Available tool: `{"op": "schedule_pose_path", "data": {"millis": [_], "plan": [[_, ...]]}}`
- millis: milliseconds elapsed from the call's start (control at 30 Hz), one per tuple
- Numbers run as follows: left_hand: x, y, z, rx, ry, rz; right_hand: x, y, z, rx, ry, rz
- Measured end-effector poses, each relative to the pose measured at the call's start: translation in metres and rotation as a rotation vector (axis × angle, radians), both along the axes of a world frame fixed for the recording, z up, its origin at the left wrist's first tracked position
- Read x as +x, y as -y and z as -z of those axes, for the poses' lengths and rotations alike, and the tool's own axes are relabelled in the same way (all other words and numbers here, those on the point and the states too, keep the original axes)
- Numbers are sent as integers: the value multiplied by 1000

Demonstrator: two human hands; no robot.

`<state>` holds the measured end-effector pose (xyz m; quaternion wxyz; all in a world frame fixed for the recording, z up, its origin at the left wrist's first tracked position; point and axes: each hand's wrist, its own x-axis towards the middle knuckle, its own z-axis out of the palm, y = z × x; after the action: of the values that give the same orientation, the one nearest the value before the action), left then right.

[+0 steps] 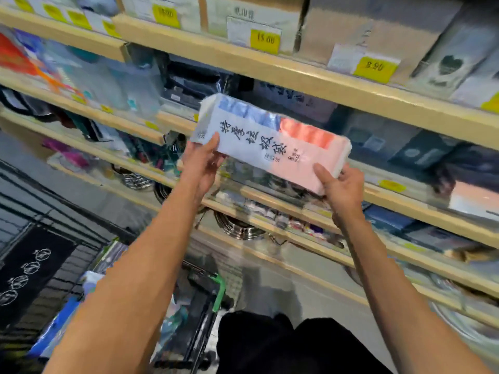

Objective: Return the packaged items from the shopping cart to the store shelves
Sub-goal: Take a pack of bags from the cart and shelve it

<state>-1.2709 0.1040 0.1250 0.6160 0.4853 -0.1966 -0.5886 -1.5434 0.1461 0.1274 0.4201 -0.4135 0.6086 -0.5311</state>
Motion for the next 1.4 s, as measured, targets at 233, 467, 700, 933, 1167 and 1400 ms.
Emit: {"op": "schedule_pose_path", "data": {"millis": [233, 467, 700, 933, 1167, 1400], "plan": [[-8, 68, -24, -98, 575, 209, -16, 30, 1, -192, -285, 242], [-16, 117, -28, -127, 1097, 158, -20, 84, -6, -58, -557, 511], [-34, 135, -5, -42, 1631, 113, -12, 98, 3, 2, -766, 397], [-35, 158, -9, -76, 1915, 231, -13, 95, 2, 73, -905, 363], [-45, 160, 5, -182, 1847, 273, 10, 121, -11, 113, -952, 378], [-61, 160, 6, -80, 1883, 619, 27, 118, 1, 57, -712, 311]]}}
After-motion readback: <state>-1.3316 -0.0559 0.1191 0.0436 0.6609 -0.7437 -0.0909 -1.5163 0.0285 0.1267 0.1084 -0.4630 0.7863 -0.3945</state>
